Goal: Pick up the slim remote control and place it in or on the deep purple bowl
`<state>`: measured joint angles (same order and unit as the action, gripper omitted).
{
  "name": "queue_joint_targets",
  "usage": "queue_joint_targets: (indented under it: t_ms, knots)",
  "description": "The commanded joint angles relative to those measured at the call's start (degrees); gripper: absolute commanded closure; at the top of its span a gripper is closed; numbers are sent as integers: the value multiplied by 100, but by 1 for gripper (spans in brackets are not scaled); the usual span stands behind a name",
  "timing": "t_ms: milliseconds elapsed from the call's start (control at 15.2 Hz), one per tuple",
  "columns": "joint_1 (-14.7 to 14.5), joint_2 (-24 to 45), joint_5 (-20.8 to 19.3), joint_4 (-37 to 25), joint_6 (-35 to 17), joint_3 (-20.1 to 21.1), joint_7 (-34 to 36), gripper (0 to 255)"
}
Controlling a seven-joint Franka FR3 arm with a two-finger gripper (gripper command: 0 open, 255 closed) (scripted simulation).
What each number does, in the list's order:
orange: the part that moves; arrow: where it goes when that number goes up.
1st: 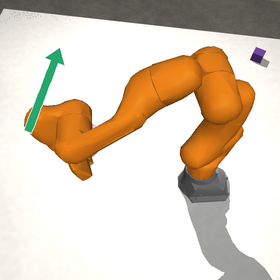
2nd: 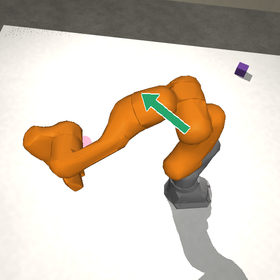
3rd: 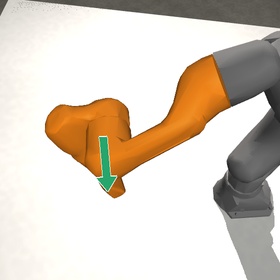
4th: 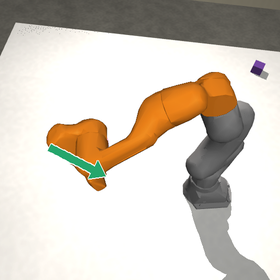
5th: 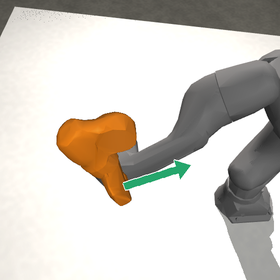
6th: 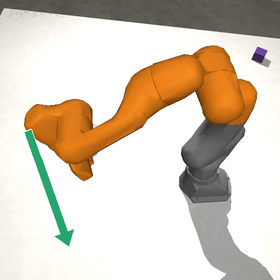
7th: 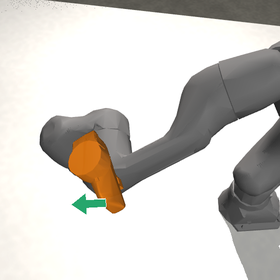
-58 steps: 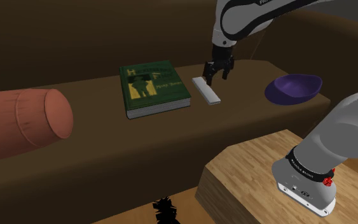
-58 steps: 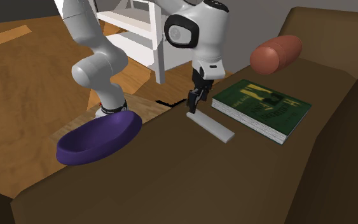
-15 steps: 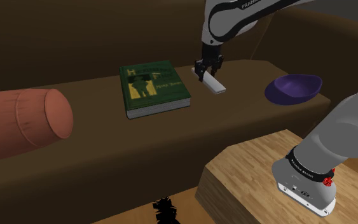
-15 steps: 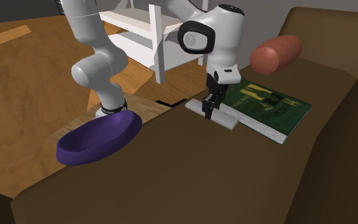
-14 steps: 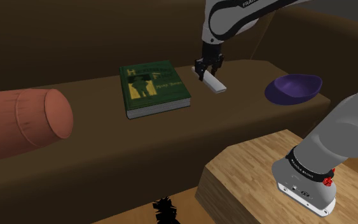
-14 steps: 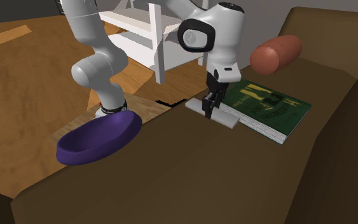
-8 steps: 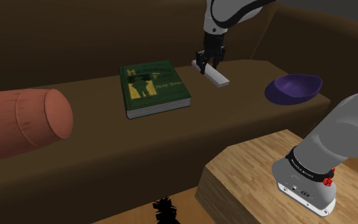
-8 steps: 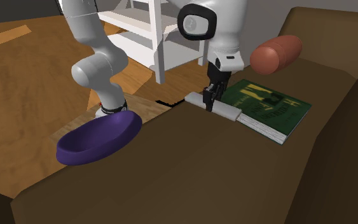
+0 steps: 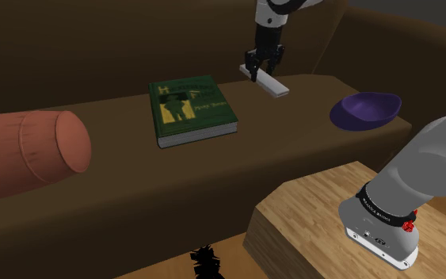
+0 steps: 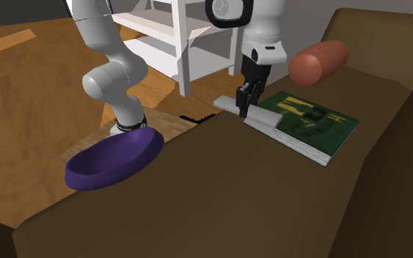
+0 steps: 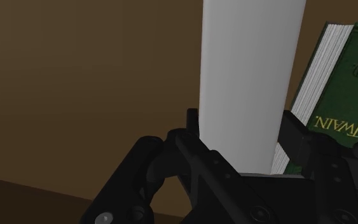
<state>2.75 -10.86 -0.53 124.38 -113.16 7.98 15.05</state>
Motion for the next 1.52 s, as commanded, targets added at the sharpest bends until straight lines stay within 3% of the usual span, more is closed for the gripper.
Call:
queue_joint_targets:
  t_ms: [0,462,924,1452]
  knots:
    - [1,-51,7,-108,159,-5,-11,255]
    - [3,-133,18,-561,693,-16,-34,255]
    - [255,-1336,-39,576,741,-518,-779,255]
    - [634,-2541,-403,1491,996,-1205,-1663,255]
